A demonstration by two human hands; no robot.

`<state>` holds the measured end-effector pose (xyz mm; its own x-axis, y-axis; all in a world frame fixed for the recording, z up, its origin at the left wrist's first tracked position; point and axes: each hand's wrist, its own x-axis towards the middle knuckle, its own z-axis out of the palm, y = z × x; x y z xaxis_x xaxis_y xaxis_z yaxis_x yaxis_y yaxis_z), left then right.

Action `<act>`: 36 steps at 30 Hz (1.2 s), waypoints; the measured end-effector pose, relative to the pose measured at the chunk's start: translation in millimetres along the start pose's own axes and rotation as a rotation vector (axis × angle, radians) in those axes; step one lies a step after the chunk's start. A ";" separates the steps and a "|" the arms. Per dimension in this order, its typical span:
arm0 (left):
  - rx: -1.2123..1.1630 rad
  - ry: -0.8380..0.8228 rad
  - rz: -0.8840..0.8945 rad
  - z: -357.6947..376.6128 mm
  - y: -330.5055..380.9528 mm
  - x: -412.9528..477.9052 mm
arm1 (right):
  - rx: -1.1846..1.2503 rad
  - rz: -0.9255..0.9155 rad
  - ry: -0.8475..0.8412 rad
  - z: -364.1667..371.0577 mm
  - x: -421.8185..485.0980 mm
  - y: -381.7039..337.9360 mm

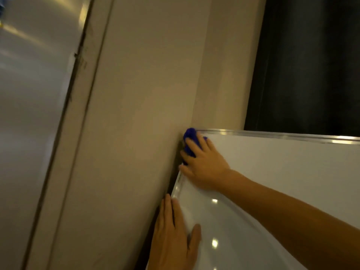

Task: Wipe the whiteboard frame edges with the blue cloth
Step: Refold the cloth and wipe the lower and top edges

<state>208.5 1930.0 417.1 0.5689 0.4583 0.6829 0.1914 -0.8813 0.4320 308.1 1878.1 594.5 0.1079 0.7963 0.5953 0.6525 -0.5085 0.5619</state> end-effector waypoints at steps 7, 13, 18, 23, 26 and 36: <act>-0.047 0.010 -0.005 -5.9 10.7 51.3 | -0.158 -0.104 0.031 -1.5 19.4 48.8; -0.065 0.090 0.106 -15.6 23.2 96.7 | -0.101 -0.159 -0.014 10.1 20.1 33.3; -0.001 0.118 0.208 -26.2 27.1 132.3 | -0.194 0.314 0.045 -27.0 21.9 97.7; 0.054 0.136 0.283 -38.6 40.7 164.6 | -0.193 0.097 -0.066 -27.0 -12.6 81.9; 0.071 0.087 0.378 -43.4 52.3 176.9 | -0.185 0.396 -0.085 -55.3 -46.5 127.6; 0.054 0.047 0.509 -40.7 114.9 183.8 | -0.272 0.281 -0.108 -62.9 -62.4 121.4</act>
<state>302.5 1917.7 616.3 0.5644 -0.0266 0.8251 -0.0590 -0.9982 0.0082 333.4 1746.0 661.8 0.3411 0.6363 0.6919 0.3660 -0.7679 0.5257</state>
